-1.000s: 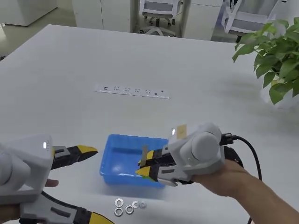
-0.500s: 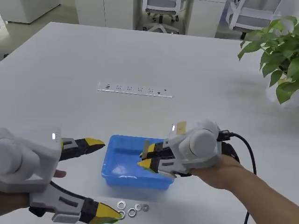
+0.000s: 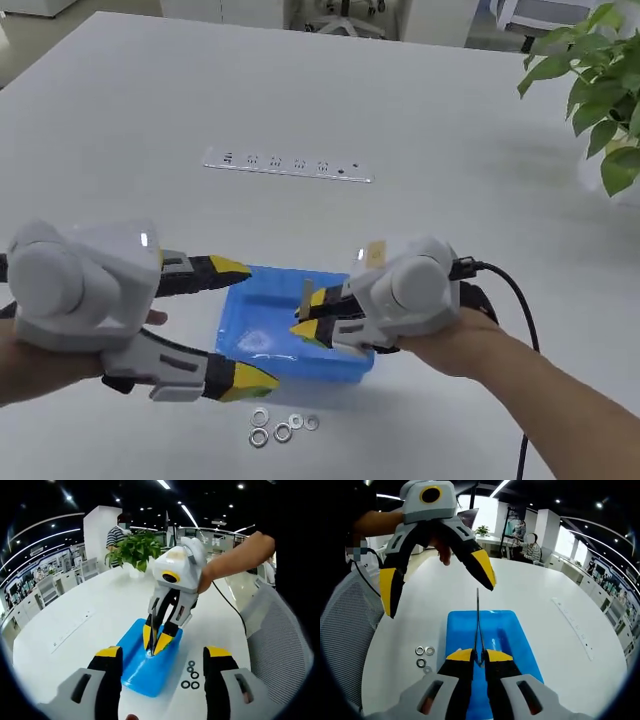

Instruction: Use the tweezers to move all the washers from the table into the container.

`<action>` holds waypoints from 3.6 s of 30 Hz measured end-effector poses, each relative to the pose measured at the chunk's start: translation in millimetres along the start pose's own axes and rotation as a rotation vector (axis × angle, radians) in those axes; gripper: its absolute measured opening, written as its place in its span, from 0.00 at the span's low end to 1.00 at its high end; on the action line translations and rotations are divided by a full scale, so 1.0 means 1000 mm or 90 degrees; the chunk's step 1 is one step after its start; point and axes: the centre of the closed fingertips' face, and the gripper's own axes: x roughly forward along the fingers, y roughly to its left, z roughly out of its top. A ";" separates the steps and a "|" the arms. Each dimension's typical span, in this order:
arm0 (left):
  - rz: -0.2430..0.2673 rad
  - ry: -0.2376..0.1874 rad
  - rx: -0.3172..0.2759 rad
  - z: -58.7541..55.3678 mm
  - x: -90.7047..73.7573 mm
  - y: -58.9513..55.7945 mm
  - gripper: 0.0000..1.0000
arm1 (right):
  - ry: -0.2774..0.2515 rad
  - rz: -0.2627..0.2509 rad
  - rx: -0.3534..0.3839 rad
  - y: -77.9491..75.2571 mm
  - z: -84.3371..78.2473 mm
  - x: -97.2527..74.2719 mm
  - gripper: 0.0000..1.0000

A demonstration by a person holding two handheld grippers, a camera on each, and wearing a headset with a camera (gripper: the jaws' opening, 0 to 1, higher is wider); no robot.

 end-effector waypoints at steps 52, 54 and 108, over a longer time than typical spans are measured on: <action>-0.068 0.000 0.078 0.005 0.043 0.018 0.06 | 0.013 0.046 -0.007 -0.001 -0.016 0.025 0.12; -0.067 0.000 0.080 0.006 0.043 0.018 0.06 | 0.012 0.046 -0.008 -0.001 -0.016 0.025 0.13; -0.067 -0.060 0.072 0.067 0.011 -0.021 0.06 | -0.012 -0.075 0.066 0.019 -0.013 -0.062 0.35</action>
